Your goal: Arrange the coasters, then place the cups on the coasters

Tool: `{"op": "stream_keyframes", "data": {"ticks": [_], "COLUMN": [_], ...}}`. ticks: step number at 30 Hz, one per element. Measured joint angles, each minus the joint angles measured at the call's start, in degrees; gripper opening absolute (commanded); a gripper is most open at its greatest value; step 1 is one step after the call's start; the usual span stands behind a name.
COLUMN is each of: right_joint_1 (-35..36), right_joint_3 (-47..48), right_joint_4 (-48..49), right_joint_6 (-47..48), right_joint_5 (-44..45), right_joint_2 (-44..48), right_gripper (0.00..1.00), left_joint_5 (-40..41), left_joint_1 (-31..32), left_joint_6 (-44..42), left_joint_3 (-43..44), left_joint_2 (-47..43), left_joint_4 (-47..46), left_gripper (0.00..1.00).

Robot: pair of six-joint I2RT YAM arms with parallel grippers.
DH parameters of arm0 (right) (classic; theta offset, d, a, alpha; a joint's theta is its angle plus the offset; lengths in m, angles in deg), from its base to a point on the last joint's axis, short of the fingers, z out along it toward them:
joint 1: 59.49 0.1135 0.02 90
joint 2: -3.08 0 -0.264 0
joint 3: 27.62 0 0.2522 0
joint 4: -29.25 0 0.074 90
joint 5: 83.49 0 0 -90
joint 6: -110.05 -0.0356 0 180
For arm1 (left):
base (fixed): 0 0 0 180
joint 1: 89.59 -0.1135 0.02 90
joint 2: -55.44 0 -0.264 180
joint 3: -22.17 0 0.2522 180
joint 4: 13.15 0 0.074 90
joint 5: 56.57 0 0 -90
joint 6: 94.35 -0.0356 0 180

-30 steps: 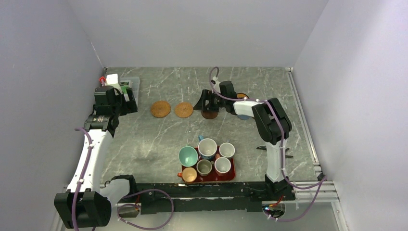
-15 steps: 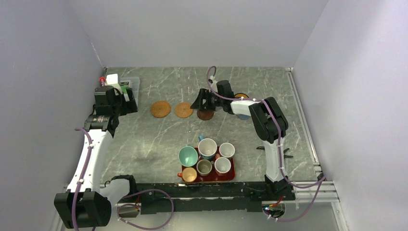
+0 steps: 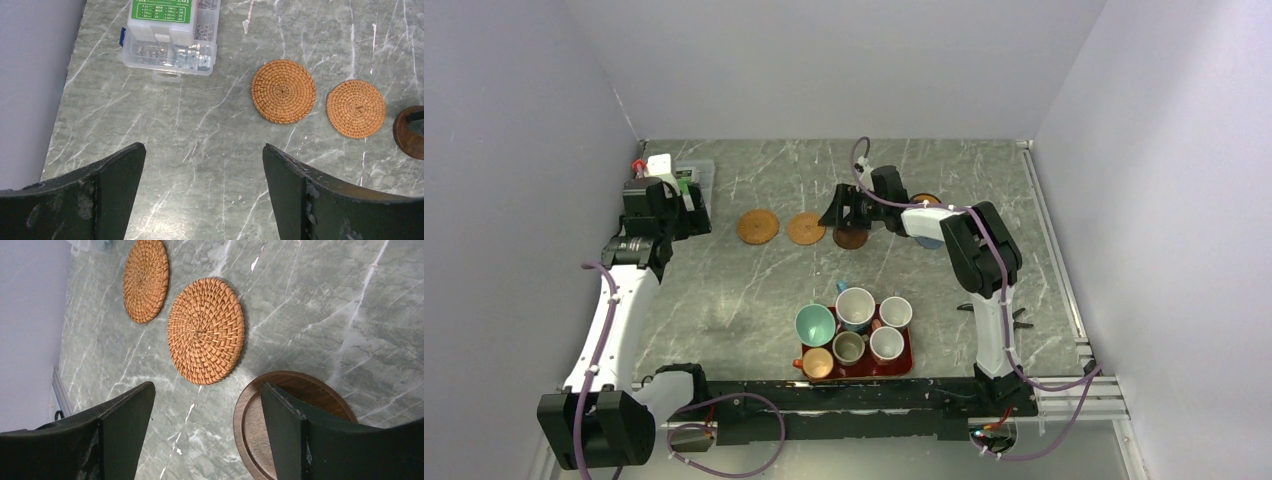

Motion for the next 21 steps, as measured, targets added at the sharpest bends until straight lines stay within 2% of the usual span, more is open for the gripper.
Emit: {"op": "stream_keyframes", "data": {"ticks": [8,15,21], "right_joint_1": [-0.26,-2.75,-8.63], "right_joint_3": [0.04,-0.72,-1.66], "right_joint_4": [-3.08,-6.78,-14.03], "right_joint_6": [0.79,4.46,9.9], "right_joint_5": [0.22,2.49,10.45], "right_joint_2": [2.6,13.92,25.05], "right_gripper": [0.86,0.89,0.91], "left_joint_5": [0.0,0.04,0.04], "left_joint_1": [0.0,0.0,0.0], "left_joint_6": [0.02,0.02,0.2], "left_joint_3": [0.0,0.0,0.0], "left_joint_2": [0.22,0.22,0.22], "left_joint_4": [0.04,0.09,0.17], "left_gripper": [0.93,0.93,0.93]}}
